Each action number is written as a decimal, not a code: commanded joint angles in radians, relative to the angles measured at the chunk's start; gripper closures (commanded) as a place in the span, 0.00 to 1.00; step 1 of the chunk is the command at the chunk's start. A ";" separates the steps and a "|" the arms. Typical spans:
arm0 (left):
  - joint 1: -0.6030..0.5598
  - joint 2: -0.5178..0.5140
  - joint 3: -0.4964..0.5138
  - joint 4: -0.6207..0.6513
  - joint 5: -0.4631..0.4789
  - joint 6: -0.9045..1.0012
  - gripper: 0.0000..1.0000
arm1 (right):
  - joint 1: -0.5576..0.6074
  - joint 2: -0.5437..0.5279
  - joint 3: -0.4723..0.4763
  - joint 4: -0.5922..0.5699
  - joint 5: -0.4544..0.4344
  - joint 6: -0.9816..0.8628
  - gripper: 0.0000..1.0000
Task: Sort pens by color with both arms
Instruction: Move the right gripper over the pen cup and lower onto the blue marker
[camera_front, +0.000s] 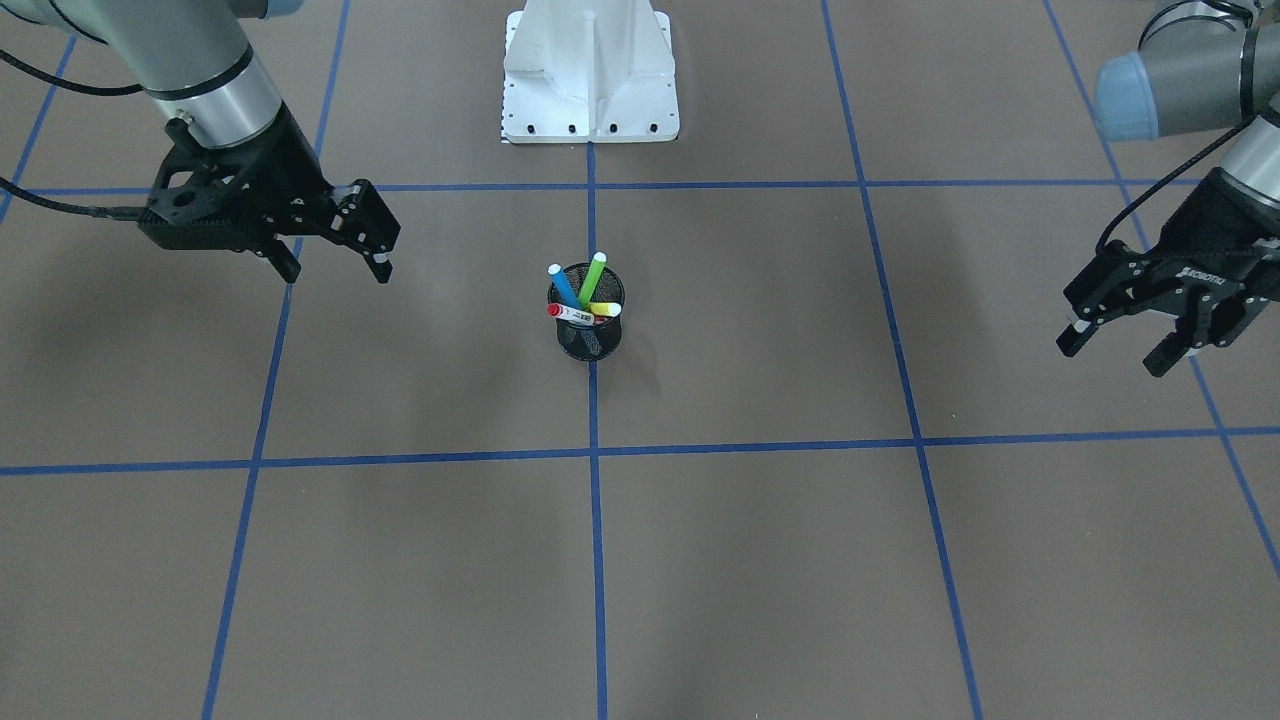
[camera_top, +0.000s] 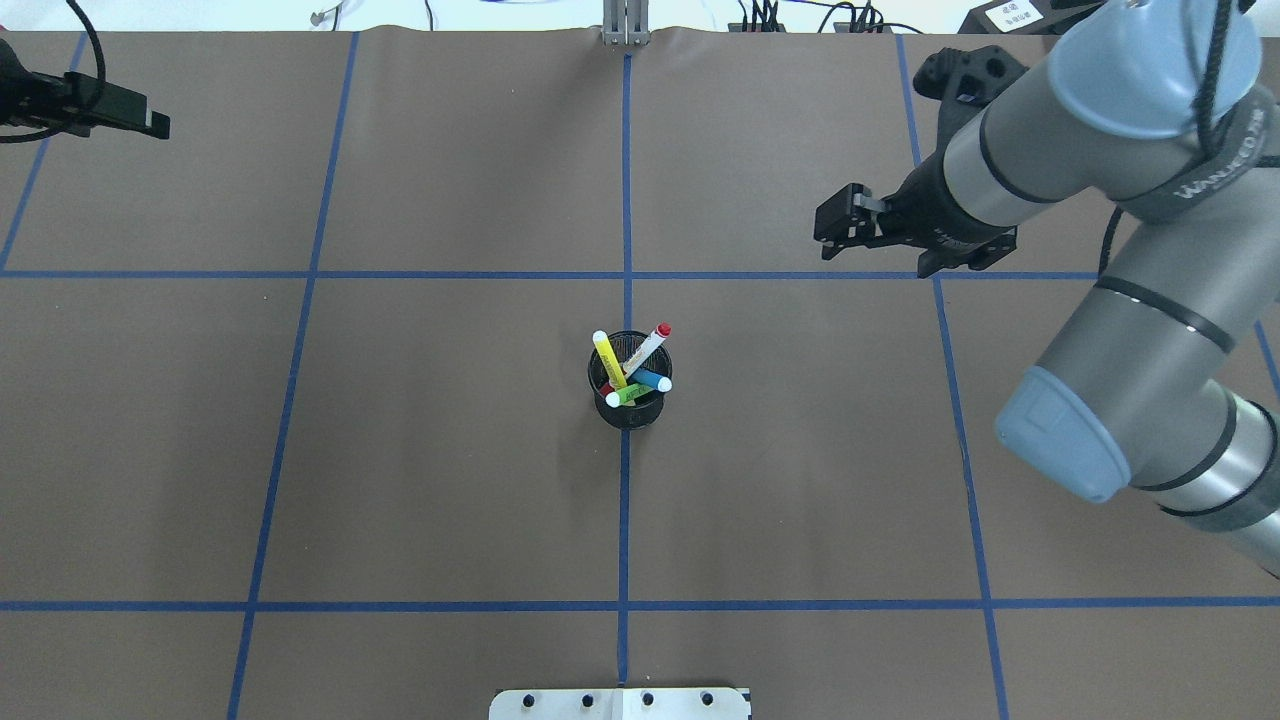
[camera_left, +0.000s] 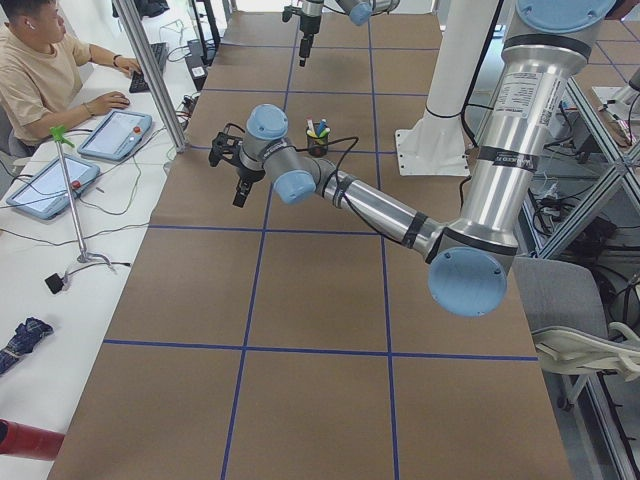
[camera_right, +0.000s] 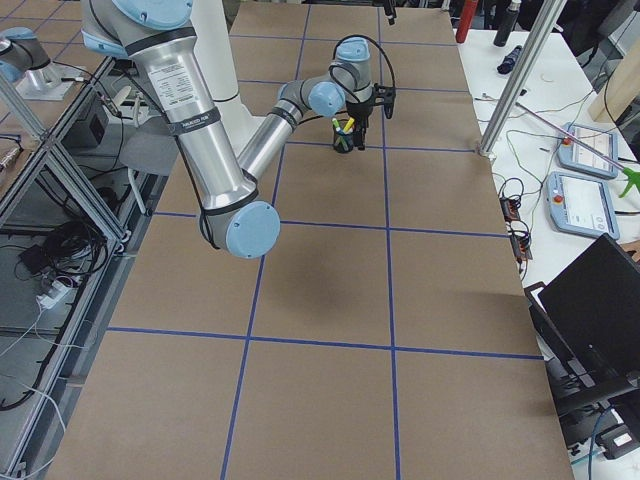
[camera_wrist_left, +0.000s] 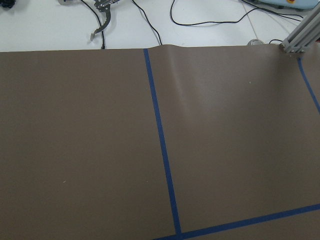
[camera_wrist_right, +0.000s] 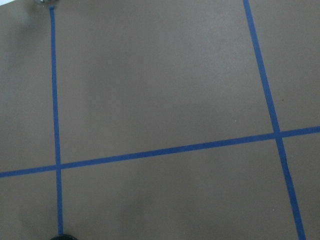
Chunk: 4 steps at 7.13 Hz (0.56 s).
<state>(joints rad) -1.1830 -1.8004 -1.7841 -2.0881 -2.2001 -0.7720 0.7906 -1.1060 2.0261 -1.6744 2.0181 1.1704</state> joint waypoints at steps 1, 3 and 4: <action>0.008 0.001 0.000 -0.001 0.017 -0.001 0.00 | -0.071 0.116 -0.036 -0.133 0.008 -0.081 0.02; 0.013 0.003 -0.001 -0.004 0.017 -0.001 0.00 | -0.111 0.269 -0.151 -0.232 0.008 -0.106 0.13; 0.014 0.006 -0.001 -0.004 0.017 -0.001 0.00 | -0.129 0.328 -0.220 -0.240 0.011 -0.121 0.13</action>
<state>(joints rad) -1.1713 -1.7972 -1.7850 -2.0913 -2.1832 -0.7732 0.6841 -0.8613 1.8901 -1.8880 2.0265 1.0673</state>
